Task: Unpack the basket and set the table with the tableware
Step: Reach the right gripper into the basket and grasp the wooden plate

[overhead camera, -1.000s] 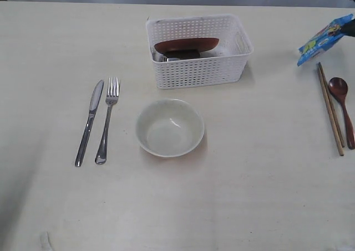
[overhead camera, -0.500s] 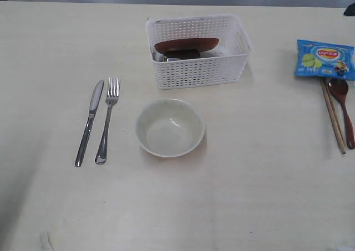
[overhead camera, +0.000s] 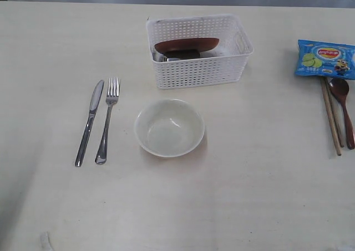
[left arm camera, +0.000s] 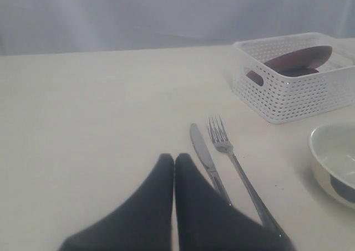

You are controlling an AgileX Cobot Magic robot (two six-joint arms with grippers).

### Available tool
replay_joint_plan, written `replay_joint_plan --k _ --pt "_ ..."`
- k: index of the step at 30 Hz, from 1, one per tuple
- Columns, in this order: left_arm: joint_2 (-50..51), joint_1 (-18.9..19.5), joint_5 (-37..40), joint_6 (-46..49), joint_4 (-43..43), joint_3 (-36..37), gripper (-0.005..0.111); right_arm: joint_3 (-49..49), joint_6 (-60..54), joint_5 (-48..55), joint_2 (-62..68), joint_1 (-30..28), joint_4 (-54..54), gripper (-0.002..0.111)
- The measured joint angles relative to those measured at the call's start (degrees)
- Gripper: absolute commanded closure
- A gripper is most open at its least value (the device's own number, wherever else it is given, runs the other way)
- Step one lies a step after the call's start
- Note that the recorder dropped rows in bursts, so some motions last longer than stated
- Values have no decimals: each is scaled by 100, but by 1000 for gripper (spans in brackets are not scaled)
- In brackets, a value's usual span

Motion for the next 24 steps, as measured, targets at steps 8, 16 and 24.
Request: replay_joint_plan --k 8,16,24 --pt "0 0 0 0 0 0 107 -728 -2502 1226 735 1194 -1645 62" --pt "0 0 0 0 0 0 107 -728 -2827 560 748 1599 -2975 62" --pt "0 0 0 0 0 0 107 -740 -2851 331 893 1620 -3114 62"
